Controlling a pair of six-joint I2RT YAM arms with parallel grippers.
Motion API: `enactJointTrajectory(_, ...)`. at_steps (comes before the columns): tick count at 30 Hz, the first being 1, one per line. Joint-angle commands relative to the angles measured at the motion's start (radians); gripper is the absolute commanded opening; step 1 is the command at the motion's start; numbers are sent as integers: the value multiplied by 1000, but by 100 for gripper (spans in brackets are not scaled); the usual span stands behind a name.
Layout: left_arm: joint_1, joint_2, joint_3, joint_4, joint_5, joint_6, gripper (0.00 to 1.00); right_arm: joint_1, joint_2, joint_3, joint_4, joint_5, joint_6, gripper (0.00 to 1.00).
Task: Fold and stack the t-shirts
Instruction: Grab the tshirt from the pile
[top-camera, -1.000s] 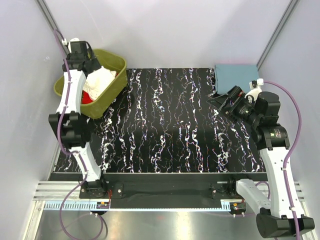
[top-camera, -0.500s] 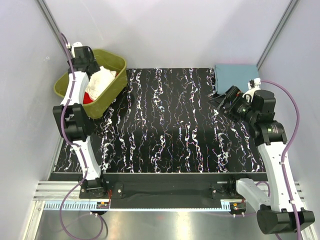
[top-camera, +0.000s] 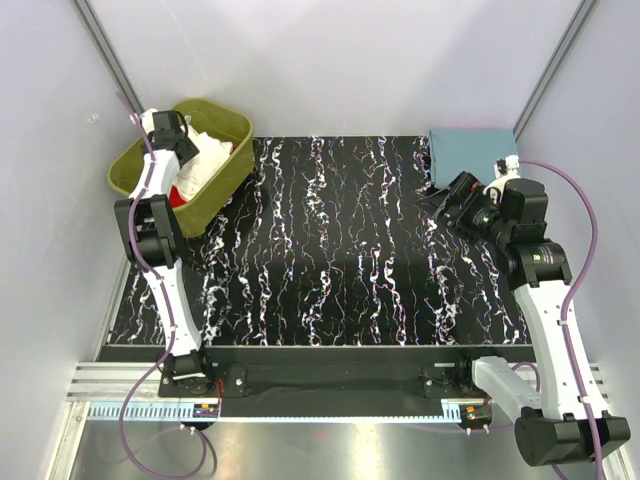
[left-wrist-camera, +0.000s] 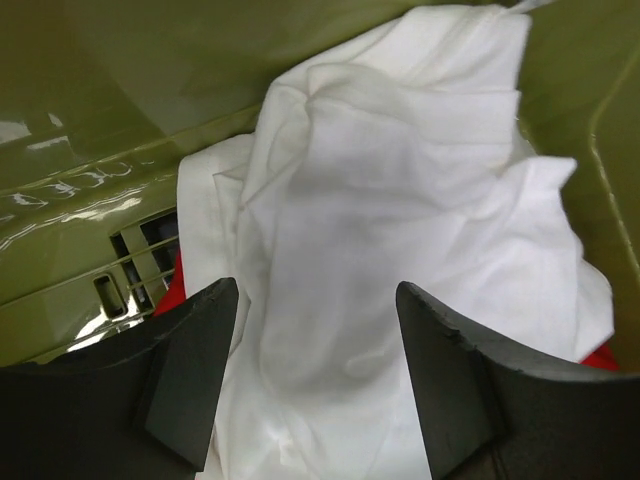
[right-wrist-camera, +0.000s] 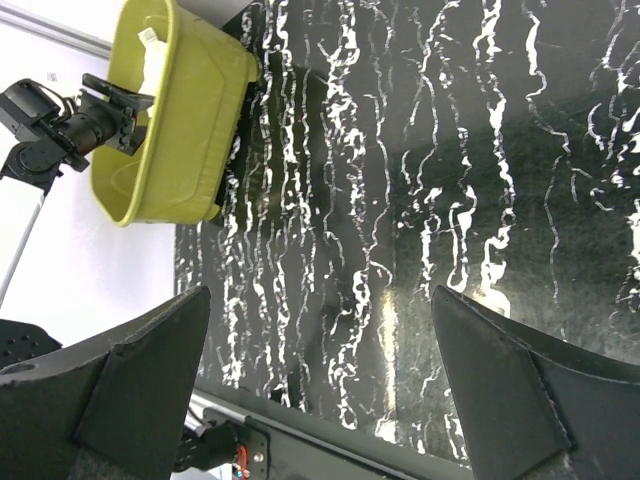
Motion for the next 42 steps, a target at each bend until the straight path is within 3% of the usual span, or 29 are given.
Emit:
enactJointTrajectory(1, 14, 36, 68, 58, 5, -75, 69, 17, 12, 9, 9, 43, -35, 99)
enactJointTrajectory(4, 19, 63, 82, 84, 20, -70, 63, 23, 12, 13, 2, 57, -47, 100)
enactJointTrajectory(5, 19, 71, 88, 80, 29, -72, 52, 25, 10, 13, 2, 61, -49, 99)
enactJointTrajectory(6, 22, 70, 88, 80, 38, -75, 27, 28, 9, 13, 0, 65, -47, 100)
enactJointTrajectory(9, 22, -10, 31, 153, 124, -82, 0, 28, 22, 16, 0, 52, -43, 99)
enactJointTrajectory(14, 5, -157, -32, 259, 248, -119, 0, 28, 10, 1, 20, 39, -21, 99)
enactJointTrajectory(15, 4, -210, -92, 364, 316, -124, 0, 28, -4, -7, 31, 43, -14, 99)
enactJointTrajectory(16, 8, -235, -130, 405, 366, -218, 0, 26, -13, -10, 37, 45, -11, 99)
enactJointTrajectory(17, 4, -246, -144, 419, 364, -249, 0, 26, -19, -13, 40, 45, -6, 99)
enactJointTrajectory(20, -10, -240, -138, 430, 532, -352, 0, 26, -39, -8, 44, 43, -3, 99)
enactJointTrajectory(30, -56, -311, -199, 439, 525, -496, 0, 28, -109, 4, 3, 28, -8, 99)
enactJointTrajectory(35, -61, -328, -323, 618, 598, -726, 0, 28, -125, -4, -2, 0, -6, 99)
enactJointTrajectory(37, -68, -318, -300, 632, 629, -779, 0, 28, -125, 3, -15, -15, -3, 99)
enactJointTrajectory(42, -128, -363, -168, 499, 595, -687, 0, 28, -168, 19, -32, -29, 5, 99)
